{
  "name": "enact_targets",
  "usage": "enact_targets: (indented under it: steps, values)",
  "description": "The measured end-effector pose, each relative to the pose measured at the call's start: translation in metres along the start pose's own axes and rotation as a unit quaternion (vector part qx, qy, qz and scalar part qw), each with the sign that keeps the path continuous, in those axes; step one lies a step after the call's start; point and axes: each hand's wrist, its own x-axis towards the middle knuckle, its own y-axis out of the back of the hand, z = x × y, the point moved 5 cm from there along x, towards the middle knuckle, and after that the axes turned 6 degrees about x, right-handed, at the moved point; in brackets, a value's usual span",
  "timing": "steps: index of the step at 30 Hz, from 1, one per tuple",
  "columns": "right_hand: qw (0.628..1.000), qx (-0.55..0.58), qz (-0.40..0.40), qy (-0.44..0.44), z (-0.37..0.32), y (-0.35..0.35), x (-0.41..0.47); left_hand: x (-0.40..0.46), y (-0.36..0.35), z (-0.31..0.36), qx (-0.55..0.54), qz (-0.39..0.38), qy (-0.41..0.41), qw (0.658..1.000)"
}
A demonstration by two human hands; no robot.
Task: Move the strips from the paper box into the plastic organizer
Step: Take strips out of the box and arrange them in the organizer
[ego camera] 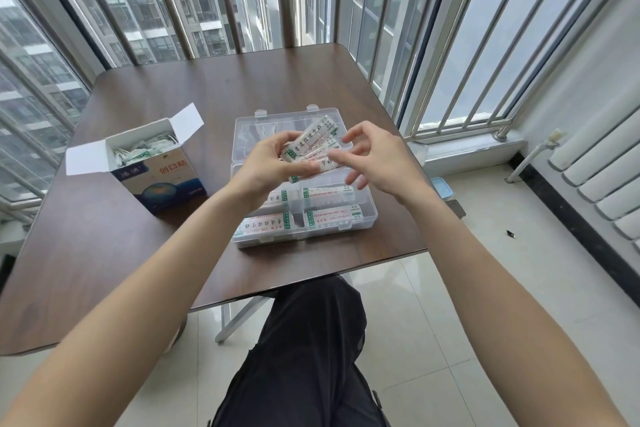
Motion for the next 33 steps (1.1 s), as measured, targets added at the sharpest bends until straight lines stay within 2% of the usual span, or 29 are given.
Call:
enact_targets:
  steps: [5, 10, 20, 24, 29, 33]
  values:
    - [0.996, 0.083, 0.016, 0.017, 0.006, -0.004, 0.001, -0.003, -0.009, 0.0, -0.007, -0.025, 0.009, 1.0]
    - [0.992, 0.116, 0.021, 0.035, 0.009, -0.002, 0.0, -0.003, -0.005, 0.0, 0.032, 0.002, 0.006, 0.999]
    - [0.987, 0.156, 0.013, 0.038, 0.017, 0.0, 0.003, -0.002, -0.004, 0.004, 0.042, -0.006, 0.011, 0.999]
    - [0.985, 0.173, 0.011, 0.028, 0.022, 0.0, 0.003, -0.002, 0.002, 0.005, 0.049, 0.017, 0.003, 0.999]
    - [0.981, 0.19, -0.044, 0.009, 0.019, -0.008, 0.002, 0.002, 0.006, 0.006, 0.057, 0.036, 0.007, 0.998]
    - [0.981, 0.192, -0.018, 0.0, 0.023, -0.003, 0.004, 0.007, 0.012, 0.003, 0.08, 0.075, 0.005, 0.994]
